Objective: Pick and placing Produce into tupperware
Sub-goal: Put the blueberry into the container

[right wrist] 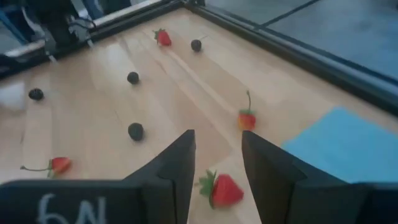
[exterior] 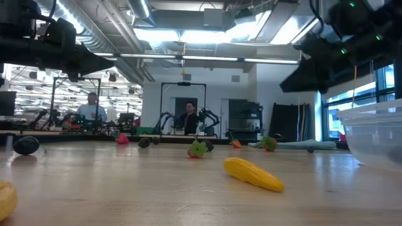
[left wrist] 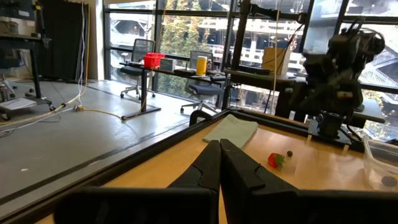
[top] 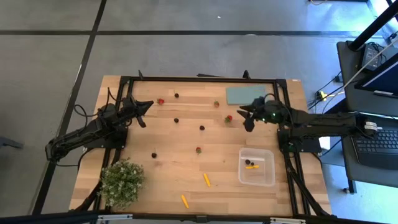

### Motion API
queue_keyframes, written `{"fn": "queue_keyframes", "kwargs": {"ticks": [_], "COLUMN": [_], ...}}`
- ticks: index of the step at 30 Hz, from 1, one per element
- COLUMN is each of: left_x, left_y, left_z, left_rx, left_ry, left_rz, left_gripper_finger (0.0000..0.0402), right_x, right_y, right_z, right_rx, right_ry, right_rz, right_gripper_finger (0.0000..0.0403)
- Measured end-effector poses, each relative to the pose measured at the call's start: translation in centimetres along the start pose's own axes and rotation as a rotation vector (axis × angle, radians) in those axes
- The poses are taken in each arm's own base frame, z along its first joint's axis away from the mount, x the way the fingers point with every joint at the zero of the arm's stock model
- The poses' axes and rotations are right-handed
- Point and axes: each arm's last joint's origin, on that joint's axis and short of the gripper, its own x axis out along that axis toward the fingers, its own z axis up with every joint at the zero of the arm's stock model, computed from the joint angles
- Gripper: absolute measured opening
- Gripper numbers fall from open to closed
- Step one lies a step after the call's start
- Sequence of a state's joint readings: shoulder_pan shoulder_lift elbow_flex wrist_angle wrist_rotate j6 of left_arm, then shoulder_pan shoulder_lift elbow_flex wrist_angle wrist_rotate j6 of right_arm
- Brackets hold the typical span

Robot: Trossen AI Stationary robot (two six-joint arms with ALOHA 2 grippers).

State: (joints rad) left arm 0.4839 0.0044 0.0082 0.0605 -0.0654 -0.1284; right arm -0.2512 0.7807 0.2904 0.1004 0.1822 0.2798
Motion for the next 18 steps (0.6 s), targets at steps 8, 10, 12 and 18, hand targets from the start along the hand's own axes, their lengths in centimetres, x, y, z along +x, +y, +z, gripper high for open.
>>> {"fn": "queue_keyframes", "kwargs": {"ticks": [8, 10, 12, 18], "left_x": [0.0, 0.0, 0.0, 0.0], "left_y": [0.0, 0.0, 0.0, 0.0], "left_z": [0.0, 0.0, 0.0, 0.0], "left_rx": [0.000, 0.000, 0.000, 0.000], "left_ry": [0.000, 0.000, 0.000, 0.000], "left_rz": [0.000, 0.000, 0.000, 0.000], "left_gripper_finger": [0.0000, 0.0000, 0.0000, 0.0000], "right_x": [-0.1, -0.1, -0.2, -0.2], "right_y": [-0.9, -0.9, -1.0, -1.3], "right_z": [-4.1, -4.8, -5.4, -6.3], "right_rx": [0.004, 0.005, -0.029, -0.117], "right_ry": [0.026, 0.048, 0.066, 0.136], "right_rz": [0.013, 0.018, 0.020, 0.003], "right_gripper_finger": [0.0135, 0.0135, 0.0135, 0.0135]}}
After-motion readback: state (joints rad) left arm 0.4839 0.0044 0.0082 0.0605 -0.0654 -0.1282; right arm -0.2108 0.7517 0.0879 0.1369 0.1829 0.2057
